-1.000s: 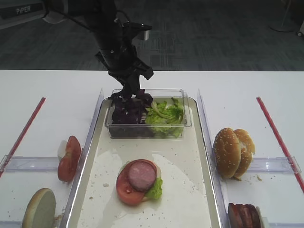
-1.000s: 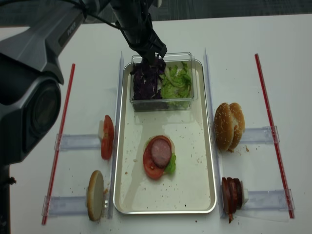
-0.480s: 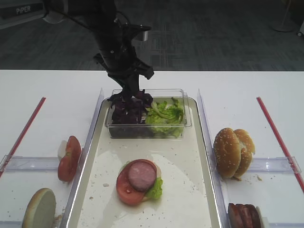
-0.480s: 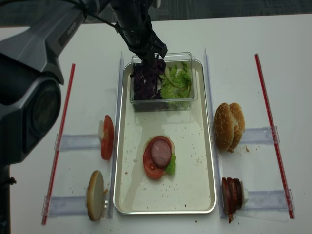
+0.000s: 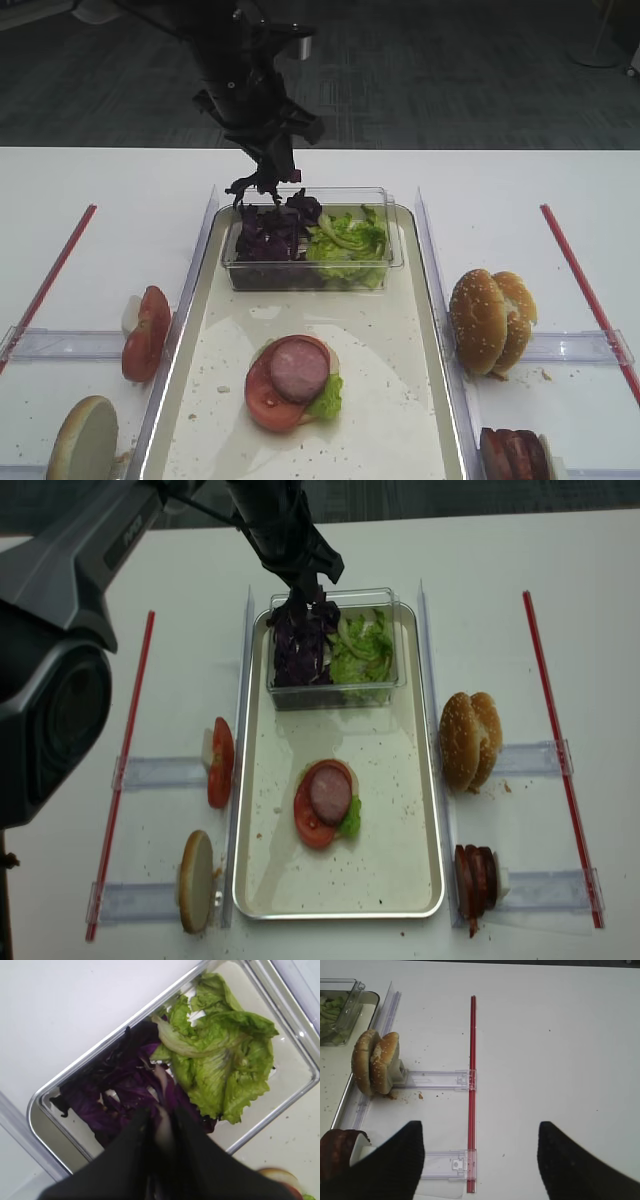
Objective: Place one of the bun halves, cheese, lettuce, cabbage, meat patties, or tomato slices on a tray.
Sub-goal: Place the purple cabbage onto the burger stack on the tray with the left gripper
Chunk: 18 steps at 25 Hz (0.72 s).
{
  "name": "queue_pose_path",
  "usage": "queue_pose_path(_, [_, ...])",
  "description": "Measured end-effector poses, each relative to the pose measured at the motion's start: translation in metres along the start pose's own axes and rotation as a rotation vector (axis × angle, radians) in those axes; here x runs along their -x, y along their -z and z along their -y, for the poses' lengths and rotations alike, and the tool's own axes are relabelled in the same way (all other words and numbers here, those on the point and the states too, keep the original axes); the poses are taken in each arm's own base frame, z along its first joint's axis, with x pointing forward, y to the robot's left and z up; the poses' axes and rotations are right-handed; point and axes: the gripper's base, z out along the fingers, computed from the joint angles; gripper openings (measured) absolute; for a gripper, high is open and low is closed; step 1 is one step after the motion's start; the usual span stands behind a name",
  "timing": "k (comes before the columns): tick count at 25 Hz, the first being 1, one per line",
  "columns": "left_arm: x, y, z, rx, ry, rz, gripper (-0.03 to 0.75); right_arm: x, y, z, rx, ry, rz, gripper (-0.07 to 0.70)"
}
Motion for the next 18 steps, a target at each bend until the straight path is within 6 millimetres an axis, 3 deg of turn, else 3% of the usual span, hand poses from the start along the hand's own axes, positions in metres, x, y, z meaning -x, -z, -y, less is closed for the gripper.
queue_pose_path(4, [0.002, 0.013, 0.011, -0.001, -0.022, 0.026, 0.078, 0.0, 0.0, 0.0, 0.0, 0.0, 0.0, 0.508])
queue_pose_path(11, [0.005, 0.028, 0.048, -0.022, -0.098, 0.056, 0.078, 0.0, 0.0, 0.0, 0.0, 0.0, 0.0, 0.508])
queue_pose_path(18, [0.004, 0.043, 0.057, -0.024, -0.101, 0.081, 0.078, 0.0, 0.0, 0.0, 0.0, 0.0, 0.0, 0.507])
